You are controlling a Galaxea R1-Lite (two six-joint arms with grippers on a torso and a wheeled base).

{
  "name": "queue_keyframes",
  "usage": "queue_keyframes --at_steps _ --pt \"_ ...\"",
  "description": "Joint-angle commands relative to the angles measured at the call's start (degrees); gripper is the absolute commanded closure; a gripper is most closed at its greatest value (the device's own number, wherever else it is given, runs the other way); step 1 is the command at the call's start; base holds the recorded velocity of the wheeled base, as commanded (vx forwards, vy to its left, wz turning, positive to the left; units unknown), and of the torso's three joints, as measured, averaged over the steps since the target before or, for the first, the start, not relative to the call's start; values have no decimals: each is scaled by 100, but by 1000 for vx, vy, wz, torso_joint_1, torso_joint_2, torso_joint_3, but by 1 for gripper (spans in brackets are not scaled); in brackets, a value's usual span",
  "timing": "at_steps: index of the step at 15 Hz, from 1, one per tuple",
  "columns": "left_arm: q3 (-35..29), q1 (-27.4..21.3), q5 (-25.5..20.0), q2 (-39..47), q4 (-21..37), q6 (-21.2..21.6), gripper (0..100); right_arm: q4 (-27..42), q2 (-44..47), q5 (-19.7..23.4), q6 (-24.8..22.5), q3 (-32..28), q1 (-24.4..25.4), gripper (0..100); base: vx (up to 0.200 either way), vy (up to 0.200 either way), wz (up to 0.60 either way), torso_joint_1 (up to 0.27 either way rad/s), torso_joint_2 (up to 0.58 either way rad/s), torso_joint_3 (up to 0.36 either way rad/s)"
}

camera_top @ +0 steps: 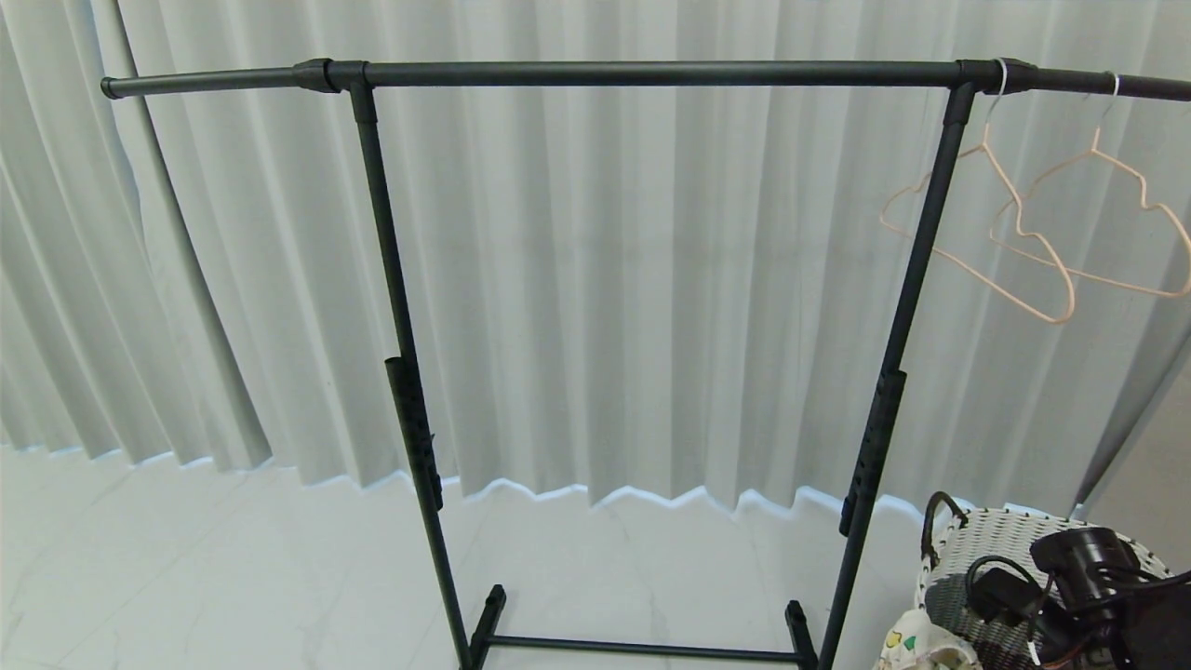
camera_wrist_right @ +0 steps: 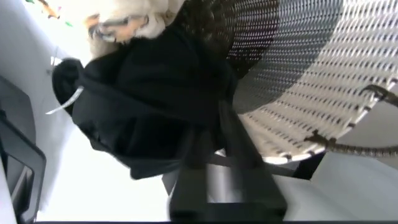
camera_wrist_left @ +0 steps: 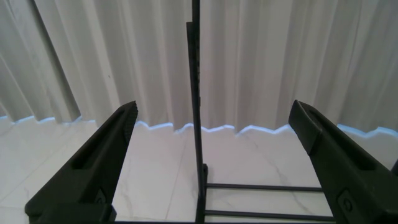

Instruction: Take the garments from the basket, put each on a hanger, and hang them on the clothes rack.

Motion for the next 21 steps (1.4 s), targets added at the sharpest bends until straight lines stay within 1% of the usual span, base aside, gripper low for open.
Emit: queue_keyframes --at_steps 1,2,3,4,5,6,7,9,11,12,13,17,18,19,21 --pt "0 2 0 0 -2 -7 0 -3 -615 16 24 370 4 100 0 0 0 0 0 0" --pt "0 2 0 0 -2 -7 0 -3 -923 16 33 537 4 100 0 0 0 0 0 0" --pt "0 2 0 0 -2 2 0 -3 -1433 16 120 695 13 100 0 0 0 0 0 0" --pt "0 2 0 0 -2 2 0 67 -2048 16 173 669 48 100 0 0 0 0 0 0" --pt "0 2 0 0 -2 2 0 348 -2567 16 182 519 48 100 0 0 0 0 0 0" --pt "0 2 0 0 -2 2 0 806 -3068 25 200 256 48 100 0 0 0 0 0 0" --pt "0 2 0 0 -2 2 0 1403 -3586 25 235 -87 57 100 0 0 0 0 0 0" --pt "0 2 0 0 -2 2 0 2686 -4412 25 252 -975 118 100 0 0 0 0 0 0" --pt "0 2 0 0 -2 -15 0 4189 -5133 42 252 -1889 241 100 -200 0 0 5 -2 5" --pt "0 2 0 0 -2 -15 0 4708 -5388 42 252 -2223 347 100 -200 0 0 2 2 -2" --pt "0 2 0 0 -2 -15 0 5077 -5572 42 252 -2513 479 100 -200 0 0 2 7 7" --pt "0 2 0 0 -2 -51 0 5815 -5739 42 252 -3383 1111 100 -200 0 0 0 2 4" --pt "0 2 0 0 -2 -51 0 5903 -5731 42 252 -3488 1217 100 -200 0 0 2 -2 2" --pt "0 2 0 0 -2 -15 0 6009 -5704 42 252 -3673 1410 100 0 0 0 0 0 0" --pt "0 2 0 0 -2 28 0 6097 -5599 42 270 -3857 1674 100 0 0 0 0 0 0"
